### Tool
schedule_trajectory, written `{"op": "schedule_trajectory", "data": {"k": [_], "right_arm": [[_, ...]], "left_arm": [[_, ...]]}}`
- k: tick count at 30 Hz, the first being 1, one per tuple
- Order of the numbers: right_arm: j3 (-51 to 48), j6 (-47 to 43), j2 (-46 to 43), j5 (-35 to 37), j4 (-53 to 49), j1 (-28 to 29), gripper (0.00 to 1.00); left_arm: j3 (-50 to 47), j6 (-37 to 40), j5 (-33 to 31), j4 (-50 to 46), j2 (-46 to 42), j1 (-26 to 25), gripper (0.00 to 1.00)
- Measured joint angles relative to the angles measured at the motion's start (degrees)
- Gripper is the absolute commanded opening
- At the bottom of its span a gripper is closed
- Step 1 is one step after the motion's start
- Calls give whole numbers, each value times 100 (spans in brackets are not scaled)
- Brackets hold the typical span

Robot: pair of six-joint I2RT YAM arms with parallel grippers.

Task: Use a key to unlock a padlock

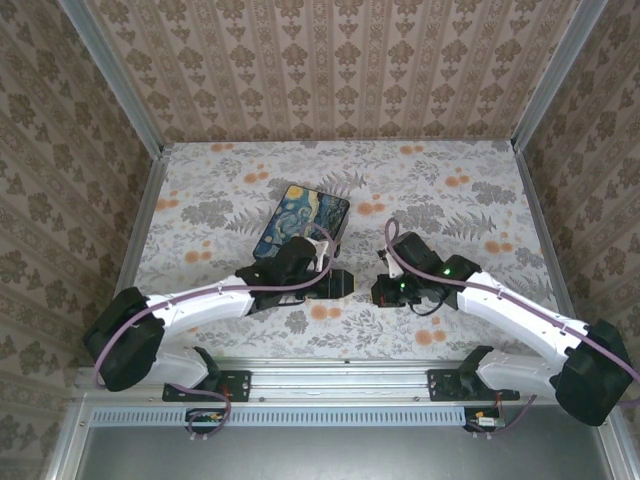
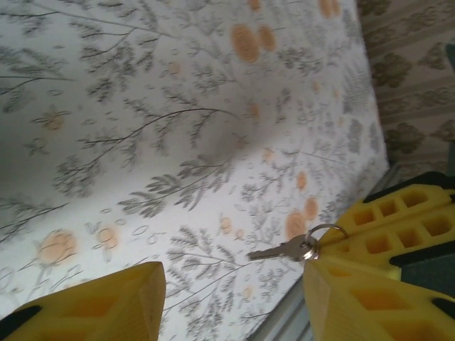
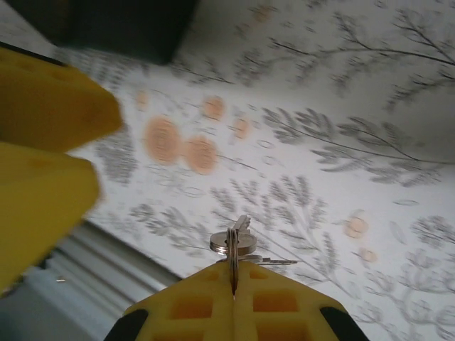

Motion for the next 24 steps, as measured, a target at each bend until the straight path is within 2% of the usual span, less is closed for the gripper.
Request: {"op": "schedule_trajectory", "data": {"k": [2,5,11,16,21,24], "right_arm": [[15,70,-7,-334,120,-179,1],[55,188,-22,-684,173,-380,2],[310,444,-20,-964,181,-485,2],[319,1021,17,-968,330,-485,0],[203,1770,20,-894,638,-485,0],[116,2177,20,-833,750,-485,0]], "left_arm": [[-197,201,195,317,-33,4,52],[-396,833,380,249,-243,26,51],[-437,1886,730,278,-426,114,46],[-483,2004,713,785,-140,-208,43],[-754,1797,396,1530,221,-442,36],[-798,1705,203,1845,299,-590,37]]}}
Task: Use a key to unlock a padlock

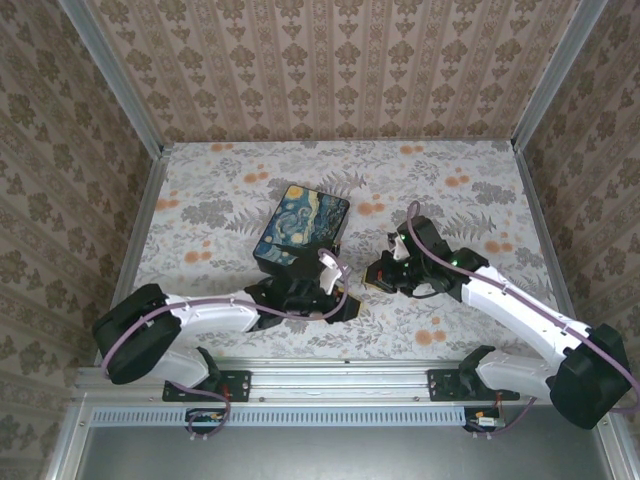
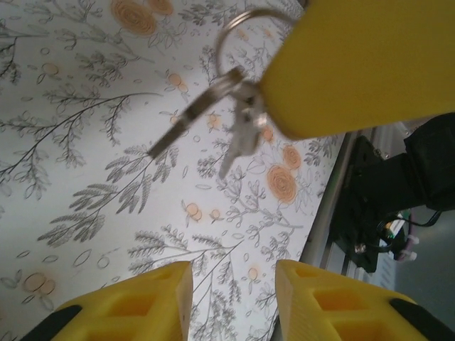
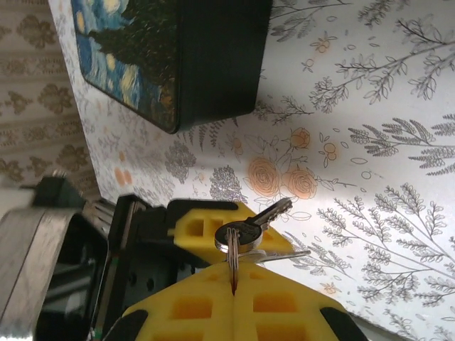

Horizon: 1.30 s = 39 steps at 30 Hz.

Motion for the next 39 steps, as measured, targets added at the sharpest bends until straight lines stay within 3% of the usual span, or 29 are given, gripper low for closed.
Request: {"op": "schedule_trajectory", "data": {"k": [6,17,39], "right_arm": [[-267,787,-79,151,341,0,0],[-555,1838,-210,385,737,0,0],[-702,2267,-208,400,1038,57,0]], "left_arm": [[-181,-262,-328,710,37,20,37],[-188,-682,-376,1329,625,177,38],[-105,-813,-273,1853,1064,173,33]]}}
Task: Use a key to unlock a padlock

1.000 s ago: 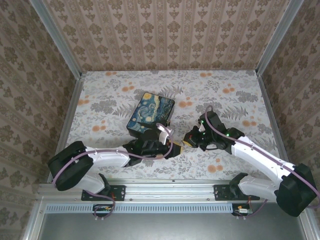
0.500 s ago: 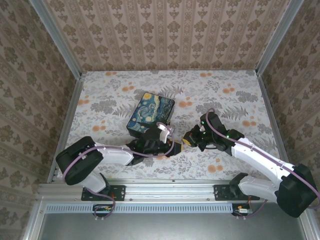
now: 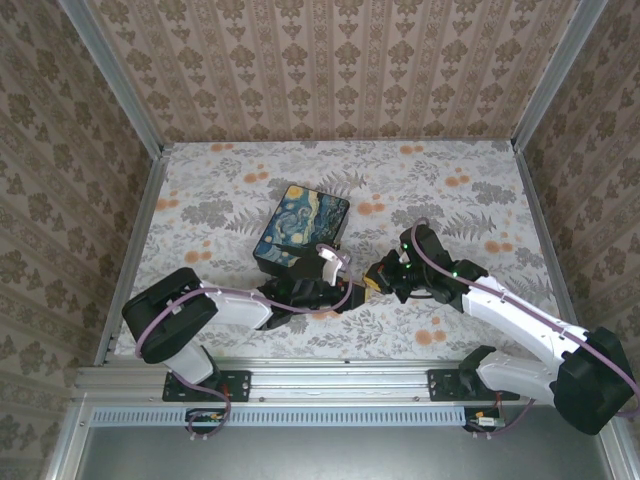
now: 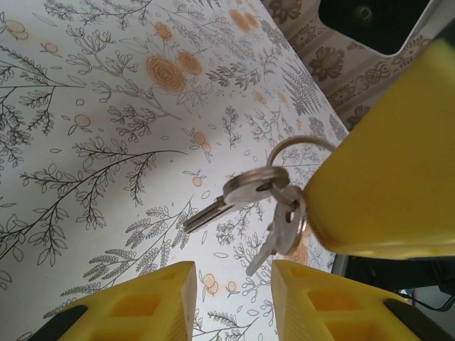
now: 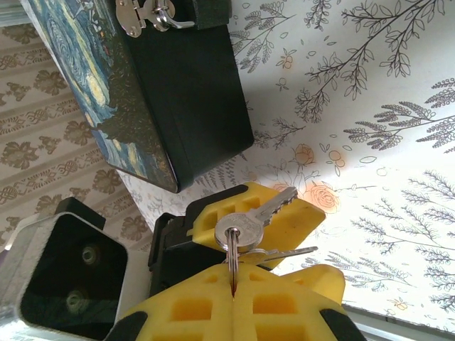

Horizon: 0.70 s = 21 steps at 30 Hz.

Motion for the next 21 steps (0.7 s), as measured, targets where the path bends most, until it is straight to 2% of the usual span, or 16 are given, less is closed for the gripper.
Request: {"op": "schedule_trajectory", "data": {"k": [4,10,16,18,21], "right_arm": [[-55,72,7,7,81,17,0],[-85,168,24,37,234,52,0],[-138,227,24,131,267,74,0],[-144,227,26,146,264,74,1],[-144,212,22,157,243,70,11]], "left_arm": [[31,-2,-2,15,0,0,32],[85,-2,-7,52,52,0,24],[105,-7,42,131,177,-2,0],[107,-28,68,223,179,-37,0],[98,-24,122,232,179,-20,0]]}}
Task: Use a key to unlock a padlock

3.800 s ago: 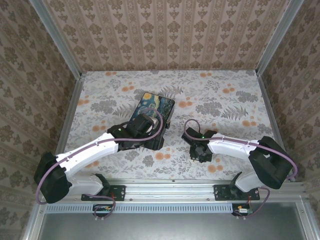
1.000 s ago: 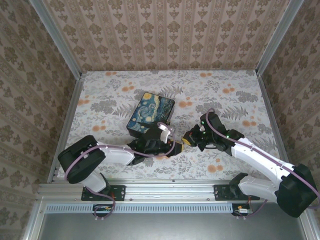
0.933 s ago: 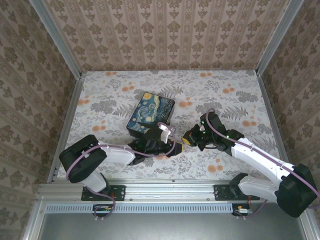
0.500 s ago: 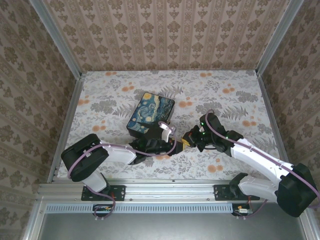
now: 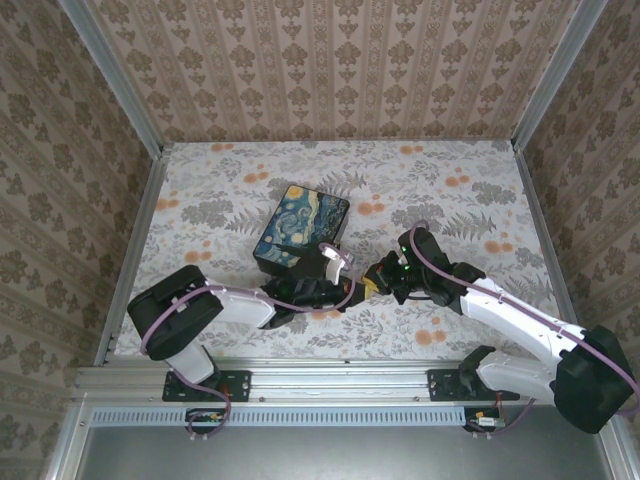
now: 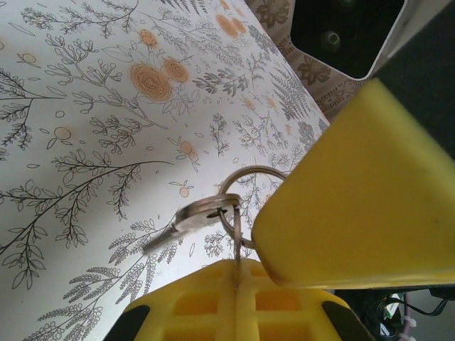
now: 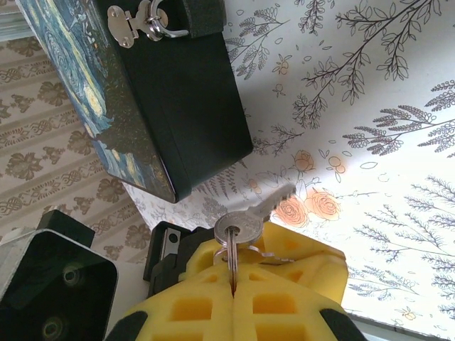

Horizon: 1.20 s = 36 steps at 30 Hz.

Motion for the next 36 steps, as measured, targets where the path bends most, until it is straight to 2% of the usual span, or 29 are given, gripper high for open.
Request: {"op": "schedule_trajectory", "data": {"k": [3,11,17,23,29,36], "right_arm": [[-2,-105,-46,11,-122,-70,24],[-2,-852,-343,37,-581,-608,36],[-28,-2284,-385,-621,-474,-887,33],[-398,-3620,-420,-1580,452,-922,30],[-800,-4214,-404,-2404,1508,-940,31],[-962,-4367,-348,-3082,2430,-933,31]], "left_arm": [[-103,7,175,85,-9,0,0],[-479,70,1158,85,-114,144,0],[-549,-11,2234,426,-122,422,0],[-372,-105,3101,343,-164,527,0],[-280,-55,3565,-227,-616,774,0],[-35,319,3810,-1255,-1067,964,0]]}}
